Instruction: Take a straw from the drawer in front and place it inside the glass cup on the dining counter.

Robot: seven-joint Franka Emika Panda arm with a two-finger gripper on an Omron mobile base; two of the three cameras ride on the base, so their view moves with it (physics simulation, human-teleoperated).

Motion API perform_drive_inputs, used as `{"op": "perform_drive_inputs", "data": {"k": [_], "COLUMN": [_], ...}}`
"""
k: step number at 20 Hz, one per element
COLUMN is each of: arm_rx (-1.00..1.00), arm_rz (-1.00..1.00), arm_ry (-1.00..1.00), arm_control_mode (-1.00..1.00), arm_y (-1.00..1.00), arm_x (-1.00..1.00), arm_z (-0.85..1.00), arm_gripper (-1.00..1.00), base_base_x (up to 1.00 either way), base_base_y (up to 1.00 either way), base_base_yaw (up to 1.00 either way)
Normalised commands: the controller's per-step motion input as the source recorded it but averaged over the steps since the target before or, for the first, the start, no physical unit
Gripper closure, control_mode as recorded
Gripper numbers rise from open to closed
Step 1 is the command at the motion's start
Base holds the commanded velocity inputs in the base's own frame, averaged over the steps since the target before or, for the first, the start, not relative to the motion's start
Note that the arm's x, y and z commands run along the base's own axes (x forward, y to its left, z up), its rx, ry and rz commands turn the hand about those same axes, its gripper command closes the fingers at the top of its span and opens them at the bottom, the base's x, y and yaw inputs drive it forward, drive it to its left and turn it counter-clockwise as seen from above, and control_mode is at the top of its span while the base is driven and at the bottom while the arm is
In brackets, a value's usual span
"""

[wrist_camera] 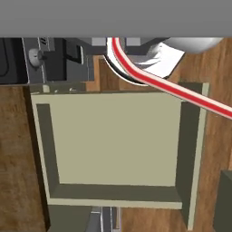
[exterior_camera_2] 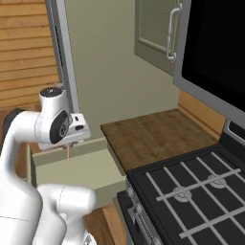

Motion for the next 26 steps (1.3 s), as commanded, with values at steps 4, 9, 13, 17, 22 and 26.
{"op": "perform_drive_inputs", "data": {"k": [4, 9, 13, 17, 22, 26], "arm_rx": [0.0, 0.0, -0.01, -0.06, -0.13, -0.06], "arm_rz": [-0.1, -0.03, -0.07, -0.01, 0.0, 0.0], "arm_ry": [0.0, -0.05, -0.16, -0.13, -0.03, 0.0], "arm_control_mode": [1.0, -1.0, -1.0, -1.0, -1.0, 1.0], "arm_y": [-0.14, 0.0, 0.16, 0.59, 0.97, 0.49], "arm_x": [-0.43, -0.4, -1.0, -1.0, -0.84, -0.34], "arm_z": [0.0, 0.0, 0.02, 0.0, 0.0, 0.03], "arm_gripper": [1.0, 1.0, 1.0, 1.0, 1.0, 1.0], "base_base_x": [-0.25, -0.6, 0.0, 0.0, 0.0, -0.33], "base_base_y": [-0.02, 0.0, 0.0, 0.0, 0.0, 0.5], "base_base_yaw": [-0.02, -0.05, 0.0, 0.0, 0.0, 0.0]}}
